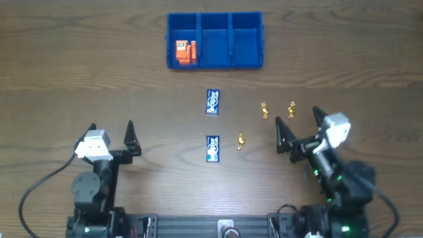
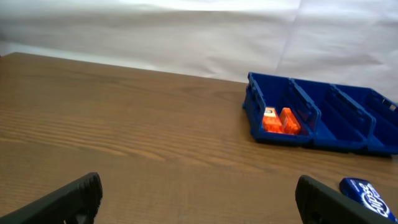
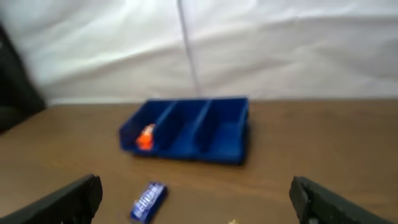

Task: Sort Candies Into Trays

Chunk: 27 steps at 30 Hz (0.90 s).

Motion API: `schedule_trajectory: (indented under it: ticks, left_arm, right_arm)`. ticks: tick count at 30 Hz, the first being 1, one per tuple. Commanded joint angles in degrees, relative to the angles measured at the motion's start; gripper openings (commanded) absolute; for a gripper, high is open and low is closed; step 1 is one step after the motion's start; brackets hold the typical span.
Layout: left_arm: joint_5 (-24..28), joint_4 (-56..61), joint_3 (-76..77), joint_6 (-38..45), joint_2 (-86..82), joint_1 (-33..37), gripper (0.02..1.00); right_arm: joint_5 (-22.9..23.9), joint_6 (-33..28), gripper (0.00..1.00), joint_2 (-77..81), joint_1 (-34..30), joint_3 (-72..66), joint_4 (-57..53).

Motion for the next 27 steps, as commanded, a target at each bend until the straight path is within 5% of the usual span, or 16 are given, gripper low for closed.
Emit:
schedule_trajectory:
  ticks: [1, 6, 10, 17, 27]
  left_arm:
    - [-0.3, -2.2, -1.1, 0.4, -0.5, 0.3, 0.998]
    - [-0.3, -2.2, -1.1, 0.4, -0.5, 0.3, 0.998]
    - [-0.4, -2.2, -1.1, 0.4, -0.5, 0.3, 0.998]
    - [-0.4, -2.2, -1.1, 0.4, -0.5, 0.3, 0.998]
    - [-0.3, -2.2, -1.1, 0.4, -0.5, 0.3, 0.998]
  right_arm:
    - [-4.4, 1.2, 0.998, 16.5, 2.1, 18.2, -14.1]
    - [-0.5, 1.7, 0.998, 36.9, 12.8, 33.9, -28.6]
    - [10.2, 9.7, 0.998, 53.5, 27.7, 40.9, -34.3]
    - [18.7, 23.9, 0.998, 74.2, 44.5, 41.7, -36.5]
    - [21.8, 31.0, 0.998, 87.9, 48.2, 41.7, -32.5]
